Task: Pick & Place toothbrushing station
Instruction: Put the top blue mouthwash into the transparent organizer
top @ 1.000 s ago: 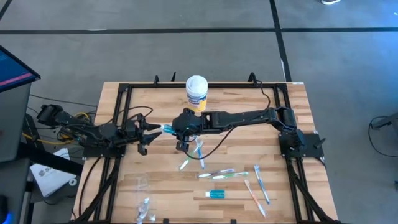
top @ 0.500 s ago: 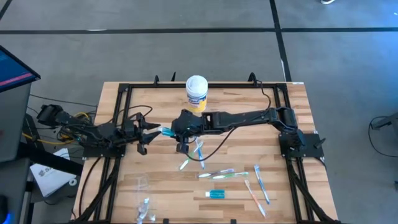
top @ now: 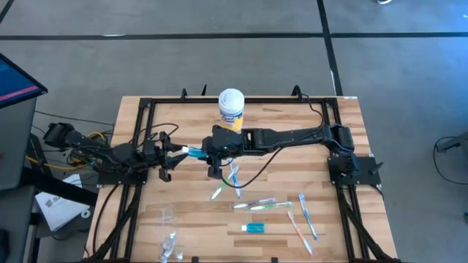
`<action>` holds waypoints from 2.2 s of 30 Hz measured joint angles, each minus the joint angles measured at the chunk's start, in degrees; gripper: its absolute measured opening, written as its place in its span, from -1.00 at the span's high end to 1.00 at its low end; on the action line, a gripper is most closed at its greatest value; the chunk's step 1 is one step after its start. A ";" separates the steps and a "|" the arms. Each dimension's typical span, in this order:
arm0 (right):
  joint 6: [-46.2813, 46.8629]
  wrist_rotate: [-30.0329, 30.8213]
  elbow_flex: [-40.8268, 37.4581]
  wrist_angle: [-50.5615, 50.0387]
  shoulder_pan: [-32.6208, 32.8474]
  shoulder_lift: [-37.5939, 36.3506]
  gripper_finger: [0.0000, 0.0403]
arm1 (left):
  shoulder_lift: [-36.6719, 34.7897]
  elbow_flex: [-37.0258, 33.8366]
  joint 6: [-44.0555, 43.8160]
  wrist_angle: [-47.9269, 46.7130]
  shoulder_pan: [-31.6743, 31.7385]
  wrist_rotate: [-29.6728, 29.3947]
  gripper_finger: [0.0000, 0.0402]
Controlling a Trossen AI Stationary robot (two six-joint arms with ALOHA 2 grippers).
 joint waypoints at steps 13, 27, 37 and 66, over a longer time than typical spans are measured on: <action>-1.51 -3.03 0.00 5.34 0.02 0.00 0.41 | 0.04 -0.02 3.80 7.79 0.02 5.96 0.28; -2.58 -4.46 0.02 9.33 0.00 -0.85 0.41 | 0.00 -0.02 5.68 10.78 0.02 7.88 0.28; -2.58 -4.50 0.02 9.38 -0.02 -0.83 0.41 | 0.02 -0.02 6.42 12.48 0.02 9.41 0.28; -2.53 -4.54 0.02 10.48 -0.02 -0.68 0.41 | 0.46 0.02 6.29 13.30 0.02 9.32 0.57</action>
